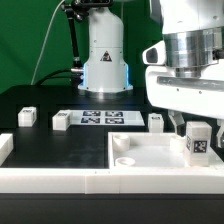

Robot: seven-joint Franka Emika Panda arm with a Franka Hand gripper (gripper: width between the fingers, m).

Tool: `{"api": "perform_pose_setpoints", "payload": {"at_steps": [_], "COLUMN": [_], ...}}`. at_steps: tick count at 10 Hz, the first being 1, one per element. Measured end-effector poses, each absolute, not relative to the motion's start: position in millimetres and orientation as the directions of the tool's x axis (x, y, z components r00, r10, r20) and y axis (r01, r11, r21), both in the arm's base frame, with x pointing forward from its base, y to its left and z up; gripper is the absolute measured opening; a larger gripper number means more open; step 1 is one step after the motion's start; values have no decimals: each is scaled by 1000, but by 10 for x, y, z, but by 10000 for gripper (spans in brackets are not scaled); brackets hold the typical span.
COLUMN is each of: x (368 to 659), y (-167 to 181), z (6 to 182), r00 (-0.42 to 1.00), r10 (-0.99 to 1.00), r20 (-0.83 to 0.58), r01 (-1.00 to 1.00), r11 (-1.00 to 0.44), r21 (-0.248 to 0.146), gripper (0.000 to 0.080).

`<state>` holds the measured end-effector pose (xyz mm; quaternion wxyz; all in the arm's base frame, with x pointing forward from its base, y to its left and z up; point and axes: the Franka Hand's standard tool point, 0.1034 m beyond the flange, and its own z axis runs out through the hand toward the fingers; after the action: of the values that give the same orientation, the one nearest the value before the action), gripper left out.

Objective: Assemble one leg

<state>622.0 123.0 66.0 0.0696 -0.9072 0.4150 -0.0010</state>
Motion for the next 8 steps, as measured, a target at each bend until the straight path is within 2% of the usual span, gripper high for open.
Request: {"api": "perform_pose_setpoints", "payload": {"at_steps": [2,4,6,8], "x": [6232,6281,6289,6290], "y": [1228,1217,1212,1211], "z": [660,706,718,718], "r00": [820,949,991,995], "r10": [-572,-314,-130,-104], "r20": [-18,11,3,4], "r01": [-570,-313,-130,-104], "r11": [-815,-948,-991,-994], "r21": [-101,-54,-26,-28], "gripper": [649,649,649,626]}}
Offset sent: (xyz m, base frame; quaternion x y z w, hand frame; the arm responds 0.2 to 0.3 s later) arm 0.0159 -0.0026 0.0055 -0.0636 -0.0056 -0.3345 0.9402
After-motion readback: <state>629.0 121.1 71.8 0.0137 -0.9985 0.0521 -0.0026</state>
